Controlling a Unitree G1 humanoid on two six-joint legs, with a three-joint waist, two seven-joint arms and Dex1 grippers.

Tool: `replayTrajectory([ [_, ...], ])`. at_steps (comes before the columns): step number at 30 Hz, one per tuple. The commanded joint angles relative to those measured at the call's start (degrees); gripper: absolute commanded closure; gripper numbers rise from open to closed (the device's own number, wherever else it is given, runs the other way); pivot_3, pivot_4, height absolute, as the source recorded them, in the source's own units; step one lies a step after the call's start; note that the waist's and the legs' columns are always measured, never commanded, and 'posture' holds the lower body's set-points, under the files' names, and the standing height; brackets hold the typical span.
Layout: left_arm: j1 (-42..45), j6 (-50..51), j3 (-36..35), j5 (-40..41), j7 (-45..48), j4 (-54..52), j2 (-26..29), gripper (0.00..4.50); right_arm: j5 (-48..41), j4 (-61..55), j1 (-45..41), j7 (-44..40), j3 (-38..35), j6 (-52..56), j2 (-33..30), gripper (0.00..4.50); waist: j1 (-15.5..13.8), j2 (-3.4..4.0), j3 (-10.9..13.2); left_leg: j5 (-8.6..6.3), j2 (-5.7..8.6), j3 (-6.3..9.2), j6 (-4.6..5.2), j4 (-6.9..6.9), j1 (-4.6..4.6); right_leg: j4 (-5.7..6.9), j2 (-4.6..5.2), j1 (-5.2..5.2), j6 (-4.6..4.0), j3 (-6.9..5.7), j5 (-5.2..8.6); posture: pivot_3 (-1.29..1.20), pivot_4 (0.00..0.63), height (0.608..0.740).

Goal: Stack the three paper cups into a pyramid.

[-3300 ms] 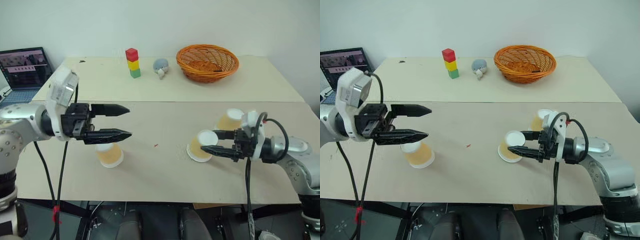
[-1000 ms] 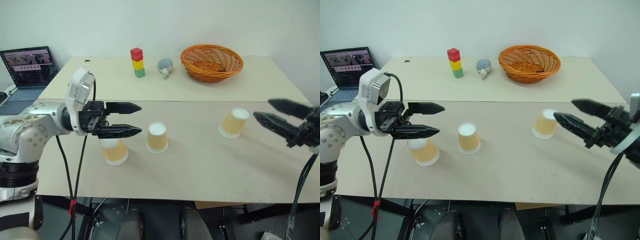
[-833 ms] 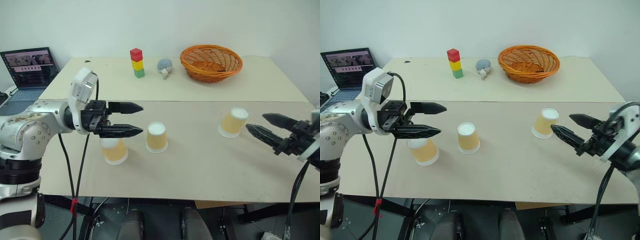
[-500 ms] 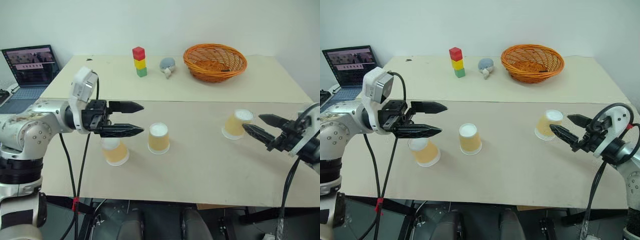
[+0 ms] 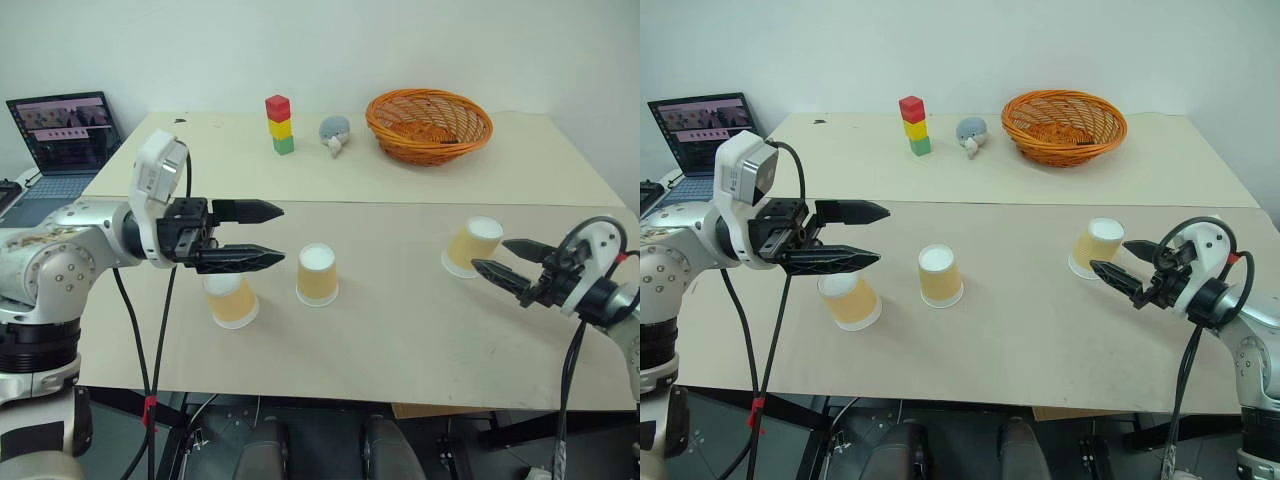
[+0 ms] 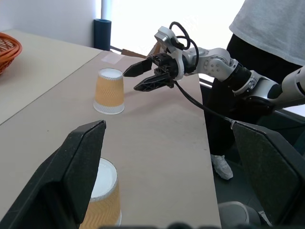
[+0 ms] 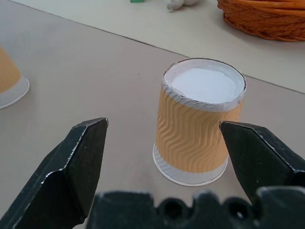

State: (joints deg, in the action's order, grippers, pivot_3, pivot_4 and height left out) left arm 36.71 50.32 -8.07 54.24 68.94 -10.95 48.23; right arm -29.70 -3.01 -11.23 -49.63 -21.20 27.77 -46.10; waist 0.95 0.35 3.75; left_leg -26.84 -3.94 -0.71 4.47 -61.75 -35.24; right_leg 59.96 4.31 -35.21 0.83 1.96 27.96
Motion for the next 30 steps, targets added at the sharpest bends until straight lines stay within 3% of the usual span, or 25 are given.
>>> replayTrajectory([
  [1,0.48,0.42,-2.20,1.57,-0.50,-1.82,0.73,0.00,2.57,3.48,-3.35,-0.41,0.86,-4.10,-0.99,0.03,0.07,0.00,0.00,0.01,0.00,0.00,-0.02,-0.01,0.00,0.04,0.00,0.00,0.00,0.00,0.00,0.00,0.150,0.628],
  [30,-1.98,2.32,-5.33,4.95,-5.28,-5.11,1.19,0.00,6.50,20.35,-17.80,-4.08,6.90,-10.61,2.25,0.03,0.22,0.03,0.02,0.03,0.01,0.01,-0.06,-0.05,-0.06,0.32,0.08,-0.02,0.00,0.09,0.00,0.00,0.150,0.628],
])
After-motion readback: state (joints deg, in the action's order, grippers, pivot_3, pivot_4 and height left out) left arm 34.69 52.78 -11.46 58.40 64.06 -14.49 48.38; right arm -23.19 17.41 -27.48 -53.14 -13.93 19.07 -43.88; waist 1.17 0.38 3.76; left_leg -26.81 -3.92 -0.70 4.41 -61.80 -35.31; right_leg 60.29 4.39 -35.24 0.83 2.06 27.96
